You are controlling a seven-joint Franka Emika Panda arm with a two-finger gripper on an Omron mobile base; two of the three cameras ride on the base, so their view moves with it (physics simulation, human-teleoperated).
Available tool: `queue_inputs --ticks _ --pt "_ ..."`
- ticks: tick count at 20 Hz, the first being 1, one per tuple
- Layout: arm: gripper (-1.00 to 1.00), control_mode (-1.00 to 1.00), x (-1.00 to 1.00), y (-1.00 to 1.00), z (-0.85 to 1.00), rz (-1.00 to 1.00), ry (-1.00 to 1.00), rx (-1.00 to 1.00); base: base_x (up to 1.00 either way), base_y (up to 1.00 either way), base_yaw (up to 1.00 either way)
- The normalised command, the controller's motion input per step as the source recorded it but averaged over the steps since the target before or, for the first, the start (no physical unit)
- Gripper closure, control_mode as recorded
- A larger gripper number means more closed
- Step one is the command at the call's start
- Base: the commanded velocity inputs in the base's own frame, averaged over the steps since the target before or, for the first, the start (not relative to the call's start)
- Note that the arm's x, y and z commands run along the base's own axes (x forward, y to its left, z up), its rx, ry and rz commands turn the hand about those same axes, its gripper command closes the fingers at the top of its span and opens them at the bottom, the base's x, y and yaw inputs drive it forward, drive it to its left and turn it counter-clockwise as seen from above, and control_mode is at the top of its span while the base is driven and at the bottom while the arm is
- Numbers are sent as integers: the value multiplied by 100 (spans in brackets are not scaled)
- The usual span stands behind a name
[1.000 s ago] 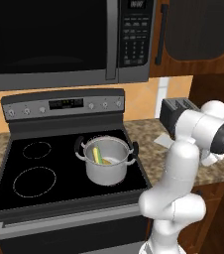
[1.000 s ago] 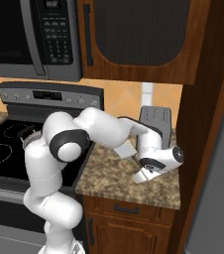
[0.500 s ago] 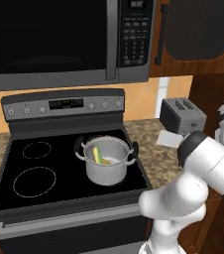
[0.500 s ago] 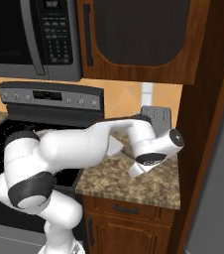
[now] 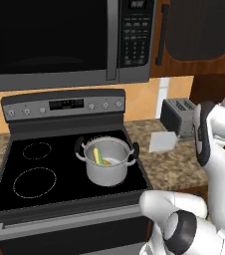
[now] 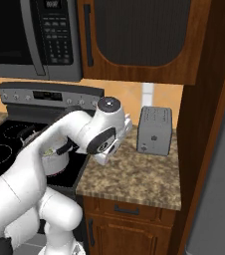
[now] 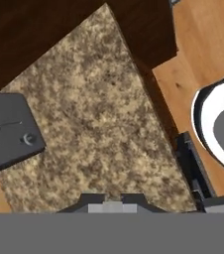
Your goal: Put the cucumber and corn in the pot. Retrieve the spatula and lightly stir the vegetables in the pot.
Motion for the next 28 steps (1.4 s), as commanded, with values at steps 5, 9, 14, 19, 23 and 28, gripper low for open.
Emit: queue_inputs --ticks 5,9,14,19,23,28 --pt "100 -100 -11 68 100 2 -14 -47 0 0 0" --pt "100 -100 3 95 82 2 -2 -45 0 0 0" --pt "100 -100 14 100 62 7 3 -29 0 0 0" --pt "100 -100 22 97 19 8 28 -22 0 0 0" --pt "100 -100 22 84 6 9 39 -14 0 0 0" --pt "100 -100 0 75 70 4 17 -11 0 0 0"
